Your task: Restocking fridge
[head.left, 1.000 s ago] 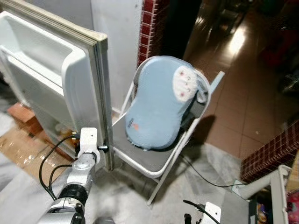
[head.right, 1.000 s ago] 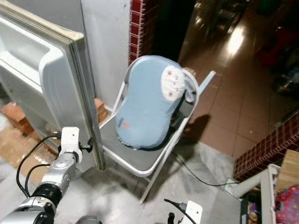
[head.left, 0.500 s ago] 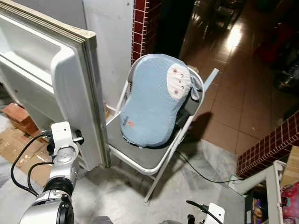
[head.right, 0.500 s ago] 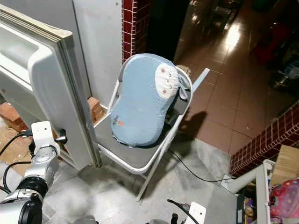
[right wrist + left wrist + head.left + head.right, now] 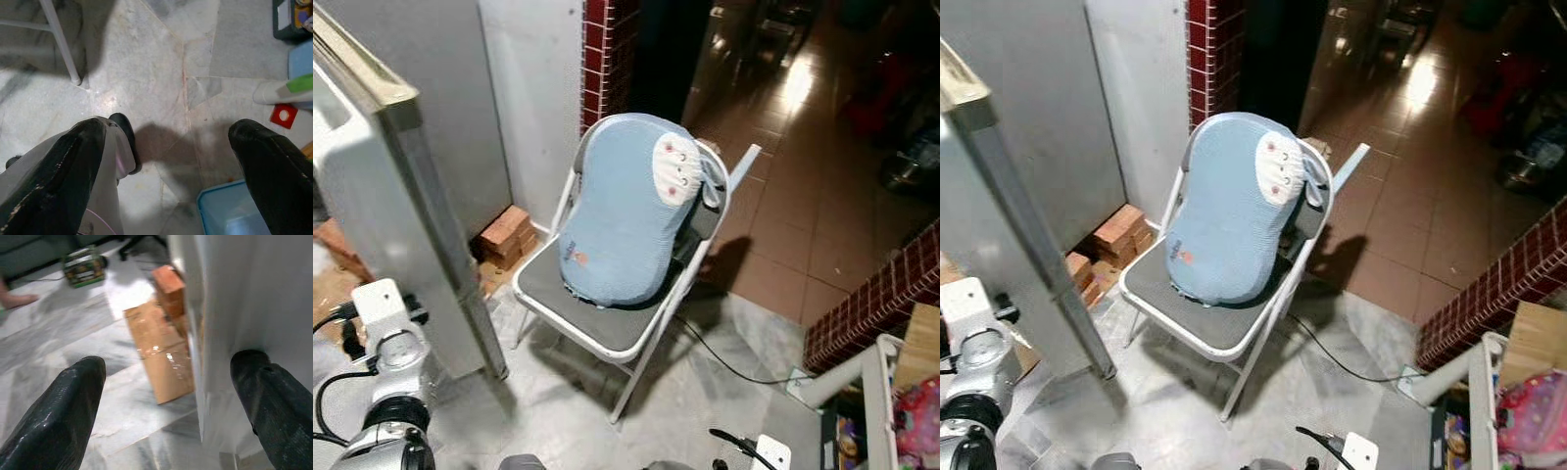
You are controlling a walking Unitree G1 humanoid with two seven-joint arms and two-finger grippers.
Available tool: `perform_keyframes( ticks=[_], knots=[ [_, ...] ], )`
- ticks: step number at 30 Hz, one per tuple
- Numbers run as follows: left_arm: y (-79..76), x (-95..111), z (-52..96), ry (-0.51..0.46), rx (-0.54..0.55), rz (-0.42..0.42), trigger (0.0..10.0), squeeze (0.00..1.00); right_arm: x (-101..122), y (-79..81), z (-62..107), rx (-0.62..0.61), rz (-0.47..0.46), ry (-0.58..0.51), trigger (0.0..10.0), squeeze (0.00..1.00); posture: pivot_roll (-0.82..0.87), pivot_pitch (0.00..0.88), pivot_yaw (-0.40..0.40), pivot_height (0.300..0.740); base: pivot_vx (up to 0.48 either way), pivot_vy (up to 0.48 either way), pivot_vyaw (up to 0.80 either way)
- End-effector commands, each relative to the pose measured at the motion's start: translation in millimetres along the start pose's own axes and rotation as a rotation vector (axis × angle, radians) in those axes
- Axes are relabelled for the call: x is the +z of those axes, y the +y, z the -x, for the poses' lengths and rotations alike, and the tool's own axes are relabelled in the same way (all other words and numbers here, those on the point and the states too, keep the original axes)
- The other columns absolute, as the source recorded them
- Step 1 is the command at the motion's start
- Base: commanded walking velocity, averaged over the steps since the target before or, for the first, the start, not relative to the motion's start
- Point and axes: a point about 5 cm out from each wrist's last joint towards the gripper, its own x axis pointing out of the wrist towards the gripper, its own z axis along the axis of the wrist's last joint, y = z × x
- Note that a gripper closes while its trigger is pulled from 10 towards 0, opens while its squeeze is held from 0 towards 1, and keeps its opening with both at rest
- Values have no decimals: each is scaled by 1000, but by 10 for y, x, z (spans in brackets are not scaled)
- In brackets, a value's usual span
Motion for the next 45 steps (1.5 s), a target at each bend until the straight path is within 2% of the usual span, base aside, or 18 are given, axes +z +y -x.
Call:
perform_keyframes(
  ticks=[1, 19, 20, 21, 22, 23, 24, 26, 27, 29, 31, 32, 36, 39, 41, 44, 45],
  knots=[
    [1, 45, -11, -13, 10, 11, 10000, 0, 2179, 1620, 410, 564, 425, -664, 10000, 0, 91, 0, -94, 740, 0, 0, 0],
    [1, 45, -11, -13, 10, 11, 10000, 0, 2179, 1620, 410, 564, 425, -664, 10000, 0, 91, 0, -94, 740, 0, 0, 0],
    [46, 35, -15, -21, 30, 5, 10000, 0, 2178, 1619, 409, 564, 425, -663, 10000, 0, 95, 0, -94, 740, 0, 0, 0],
    [385, -332, 189, -69, 75, -106, 10000, 0, 2196, 1654, 417, 569, 441, -653, 10000, 0, 180, 0, -114, 740, 0, 0, 0],
    [611, -545, 395, -109, 75, -187, 10000, 0, 2210, 1678, 423, 573, 452, -645, 10000, 0, 180, 0, -114, 740, 0, 0, 0],
    [703, -649, 546, -142, 31, -245, 10000, 0, 2222, 1690, 426, 574, 459, -639, 10000, 0, 179, 0, -113, 740, 0, 0, 0],
    [721, -684, 623, -165, -9, -265, 10000, 0, 2229, 1695, 428, 574, 462, -636, 10000, 0, 179, 0, -113, 740, 0, 0, 0],
    [600, -621, 605, -205, -100, -278, 10000, 0, 2230, 1687, 424, 572, 462, -635, 10000, 0, 179, 0, -113, 740, 0, 0, 0],
    [434, -578, 610, -231, -229, -270, 10000, 0, 2228, 1682, 420, 571, 461, -632, 10000, 0, 177, 0, -114, 740, 0, 0, 0],
    [320, -541, 607, -247, -311, -293, 10000, 0, 2224, 1685, 419, 571, 462, -630, 10000, 0, 176, 0, -114, 740, 0, 0, 0],
    [164, -490, 634, -240, -404, -271, 10000, 0, 2218, 1693, 420, 573, 465, -628, 10000, 0, 170, 0, -115, 740, 0, 0, 0],
    [164, -490, 634, -240, -404, -271, 10000, 0, 2218, 1693, 420, 573, 465, -628, 10000, 0, 170, 0, -115, 740, 0, 0, 0],
    [-1, -392, 668, -255, -473, -265, 10000, 0, 2224, 1696, 424, 574, 465, -630, 10000, 0, 158, 0, -113, 740, 0, 0, 0],
    [-152, -297, 627, -276, -527, -275, 10000, 0, 2237, 1688, 426, 572, 463, -635, 10000, 0, 149, 0, -114, 740, 0, 0, 0],
    [-313, -204, 565, -267, -585, -272, 10000, 0, 2242, 1678, 424, 570, 465, -637, 10000, 0, 141, 0, -116, 740, 0, 0, 0],
    [-456, -116, 514, -254, -630, -285, 10000, 0, 2244, 1674, 425, 570, 469, -641, 10000, 0, 128, 0, -117, 740, 0, 0, 0],
    [-575, -25, 480, -252, -653, -289, 10000, 0, 2251, 1670, 429, 570, 473, -647, 10000, 0, 119, 0, -117, 740, 0, 0, 0]
  ],
)
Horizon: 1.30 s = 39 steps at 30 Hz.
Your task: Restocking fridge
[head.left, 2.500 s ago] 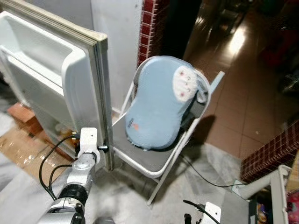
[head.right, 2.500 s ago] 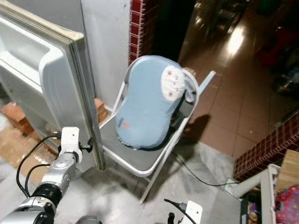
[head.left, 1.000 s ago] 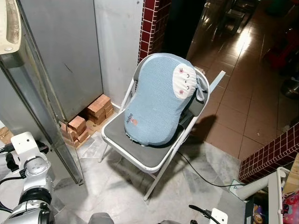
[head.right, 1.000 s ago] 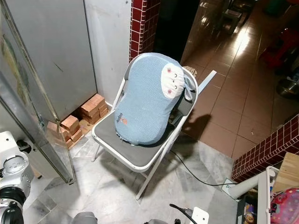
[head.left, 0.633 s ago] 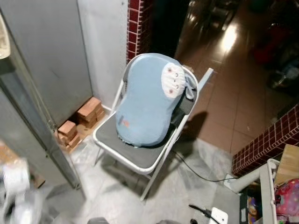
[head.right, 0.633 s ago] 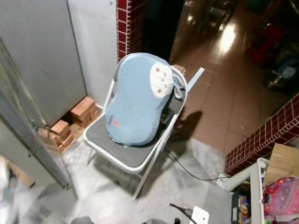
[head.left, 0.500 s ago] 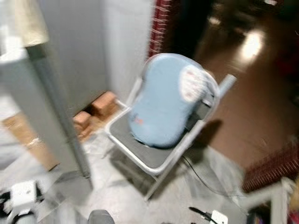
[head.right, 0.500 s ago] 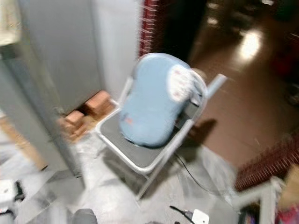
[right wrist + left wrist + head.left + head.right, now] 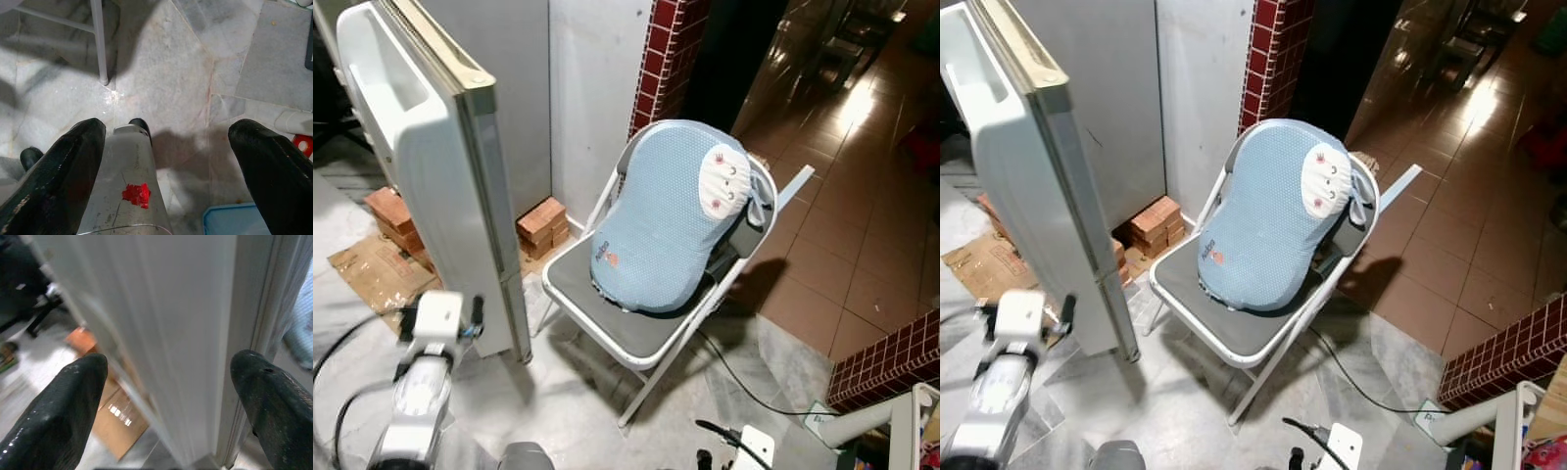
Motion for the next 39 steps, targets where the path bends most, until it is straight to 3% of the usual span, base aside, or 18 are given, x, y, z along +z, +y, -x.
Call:
perform_keyframes(
  ticks=[1, 3, 10, 21, 27, 29, 35, 39],
  knots=[
    [-77, 19, -86, 39, -39, -7, 10000, 0, 2218, 1551, 371, 539, 497, -634, 10000, 0, 119, 0, -117, 740, 0, 0, 0],
    [-107, 136, -233, 49, -36, 13, 10000, 0, 2232, 1535, 375, 539, 498, -645, 10000, 0, 95, 0, -115, 740, 0, 0, 0],
    [-232, 407, -511, 90, -89, 36, 10000, 0, 2273, 1459, 388, 534, 492, -680, 10000, 0, 36, 0, -113, 740, 0, 0, 0],
    [-458, 791, -696, 77, -285, 23, 10000, 0, 2296, 1249, 362, 495, 490, -707, 10000, 0, -40, 0, -97, 740, 0, 0, 0],
    [-682, 782, -649, 61, -405, -23, 10000, 0, 2289, 1214, 349, 504, 491, -690, 10000, 0, -36, 0, -97, 740, 0, 0, 0],
    [-819, 656, -546, 48, -458, -13, 10000, 0, 2260, 1231, 334, 540, 506, -656, 10000, 0, -24, 0, -99, 740, 0, 0, 0],
    [-961, 444, -349, 47, -551, 10, 10000, 0, 2248, 1246, 328, 557, 515, -638, 10000, 0, -13, 0, -100, 740, 0, 0, 0],
    [-1075, 259, -148, 68, -717, -15, 10000, 0, 2255, 1262, 332, 559, 514, -637, 10000, 0, -6, 0, -101, 740, 0, 0, 0]
  ],
)
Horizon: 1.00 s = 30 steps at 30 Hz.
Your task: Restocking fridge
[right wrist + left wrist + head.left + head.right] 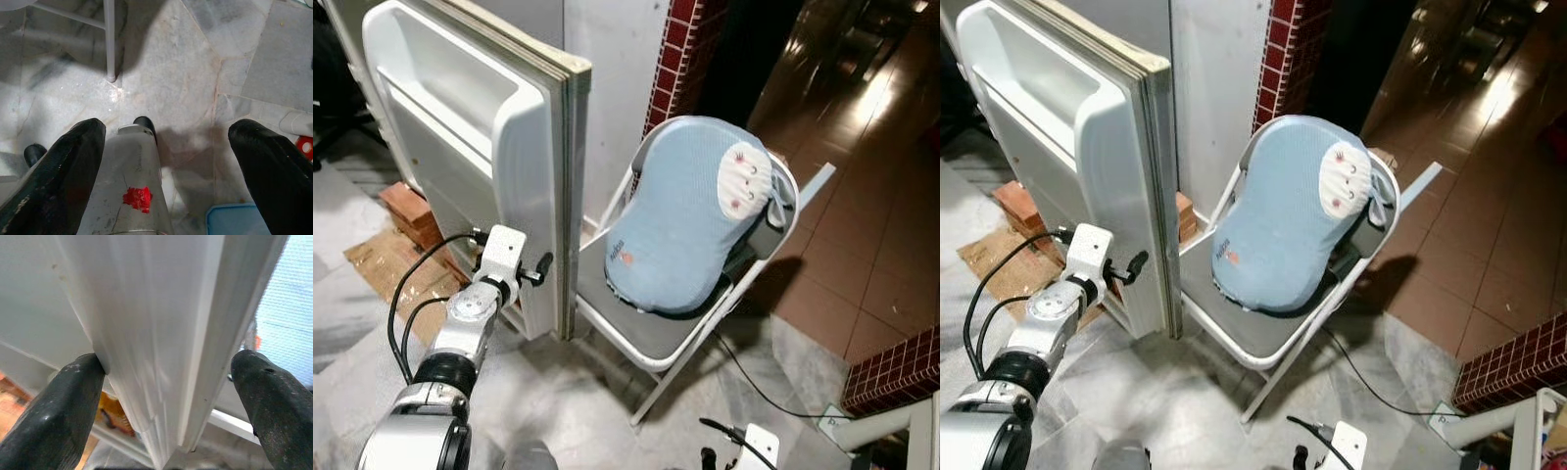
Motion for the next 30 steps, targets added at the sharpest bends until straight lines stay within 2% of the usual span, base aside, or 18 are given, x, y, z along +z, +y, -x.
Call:
perform_keyframes(
  ticks=[1, 2, 4, 6, 9, 11, 14, 16, 19, 22, 23, 27, 30],
  knots=[
    [-636, -265, 27, 99, -343, -48, 10000, 0, 2208, 1259, 316, 562, 506, -625, 10000, 0, -6, 0, -98, 740, 0, 0, 0],
    [-685, -301, 64, 112, -396, -97, 10000, 0, 2206, 1260, 314, 563, 507, -623, 10000, 0, -7, 0, -96, 740, 0, 0, 0],
    [-708, -318, 84, 120, -417, -125, 10000, 0, 2204, 1257, 311, 561, 506, -622, 10000, 0, -7, 0, -94, 740, 0, 0, 0],
    [-710, -307, 93, 111, -409, -133, 10000, 0, 2207, 1249, 308, 557, 502, -621, 10000, 0, -8, 0, -89, 740, 0, 0, 0],
    [-720, -288, 100, 107, -418, -101, 10000, 0, 2213, 1228, 303, 551, 491, -621, 10000, 0, -13, 0, -86, 740, 0, 0, 0],
    [-770, -269, 119, 108, -473, -122, 10000, 0, 2211, 1209, 299, 549, 489, -621, 10000, 0, -14, 0, -86, 740, 0, 0, 0],
    [-807, -266, 147, 106, -495, -163, 10000, 0, 2210, 1201, 295, 547, 489, -619, 10000, 0, -13, 0, -82, 740, 0, 0, 0],
    [-814, -275, 172, 99, -485, -207, 10000, 0, 2213, 1198, 294, 545, 487, -619, 10000, 0, -13, 0, -82, 740, 0, 0, 0],
    [-794, -276, 246, 56, -374, -195, 10000, 0, 2217, 1190, 289, 538, 478, -618, 10000, 0, -7, 0, -80, 740, 0, 0, 0],
    [-689, -271, 353, 0, -171, -85, 10000, 0, 2187, 1192, 279, 531, 484, -614, 10000, 0, 12, 0, -87, 740, 0, 0, 0],
    [-634, -279, 428, -18, -76, 4, 10000, 0, 2171, 1189, 272, 519, 490, -614, 10000, 0, 22, 0, -91, 740, 0, 0, 0],
    [-594, -310, 551, -19, 22, 130, 10000, 0, 2185, 1189, 272, 480, 498, -632, 10000, 0, 40, 0, -96, 740, 0, 0, 0],
    [-585, -353, 641, 13, 82, 254, 10000, 0, 2304, 1228, 343, 465, 453, -720, 10000, 0, 46, 0, -99, 740, 0, 0, 0]
  ],
)
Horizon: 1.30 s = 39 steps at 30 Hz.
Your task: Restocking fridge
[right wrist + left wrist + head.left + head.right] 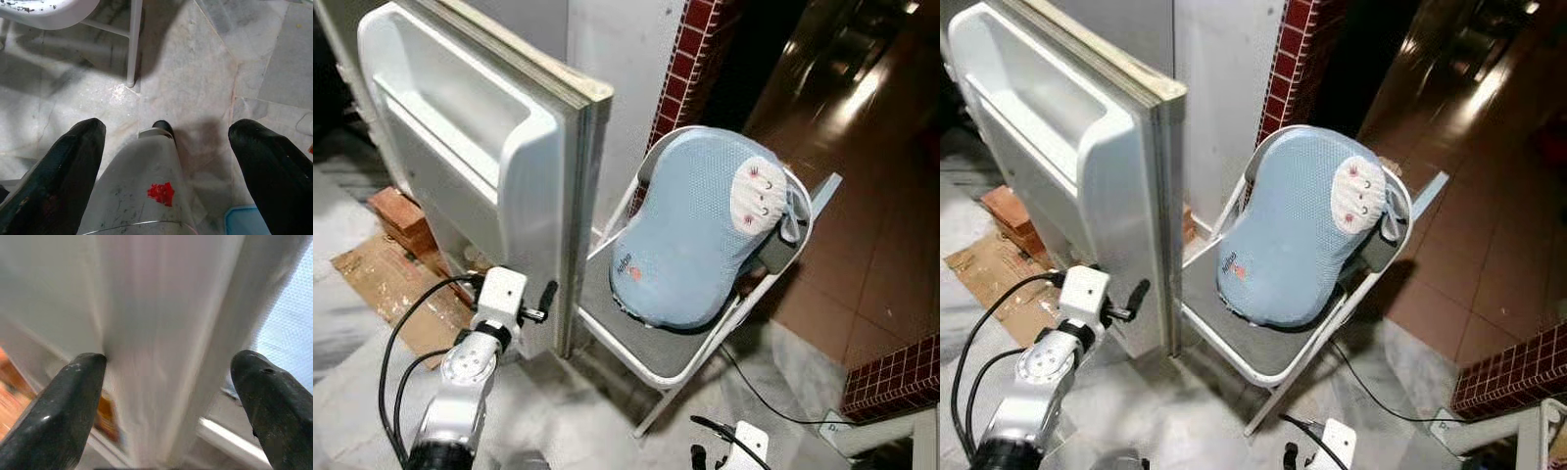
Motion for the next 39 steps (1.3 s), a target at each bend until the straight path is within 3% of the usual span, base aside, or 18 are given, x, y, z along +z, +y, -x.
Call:
perform_keyframes(
  ticks=[1, 5, 6, 9, 14, 16, 19, 21, 25, 32, 39],
  knots=[
    [-122, -115, 52, 73, -44, 54, 10000, 0, 2364, 1211, 379, 478, 441, -747, 10000, 0, 54, 0, -98, 740, 0, 0, 0],
    [-206, -73, 117, 73, -143, -6, 10000, 0, 2469, 1410, 538, 602, 394, -828, 10000, 0, 60, 0, -98, 740, 0, 0, 0],
    [-274, -65, 142, 84, -215, -33, 10000, 0, 2505, 1458, 591, 628, 387, -861, 10000, 0, 61, 0, -98, 740, 0, 0, 0],
    [-337, -66, 172, 107, -272, -64, 10000, 0, 2526, 1497, 633, 649, 389, -881, 10000, 0, 62, 0, -97, 740, 0, 0, 0],
    [-323, -73, 100, 114, -234, -55, 10000, 0, 2472, 1467, 585, 632, 407, -855, 10000, 0, 64, 0, -99, 740, 0, 0, 0],
    [-254, -66, -61, 119, -161, -32, 10000, 0, 2444, 1436, 561, 622, 411, -846, 10000, 0, 62, 0, -101, 740, 0, 0, 0],
    [-168, -43, -156, 120, -99, -19, 10000, 0, 2439, 1436, 565, 622, 412, -850, 10000, 0, 54, 0, -100, 740, 0, 0, 0],
    [-32, 49, -308, 105, -30, 3, 10000, 0, 2454, 1440, 599, 623, 425, -881, 10000, 0, 41, 0, -98, 740, 0, 0, 0],
    [48, 213, -444, 54, -10, 24, 10000, 0, 2434, 1448, 632, 630, 439, -907, 10000, 0, 33, 0, -96, 740, 0, 0, 0],
    [35, 295, -586, 28, -26, 13, 10000, 0, 2342, 1453, 663, 647, 442, -923, 10000, 0, 27, 0, -93, 740, 0, 0, 0],
    [-9, 279, -633, 25, -35, 24, 10000, 0, 2274, 1468, 676, 664, 458, -924, 10000, 0, 22, 0, -91, 740, 178, 0, 0]
  ],
)
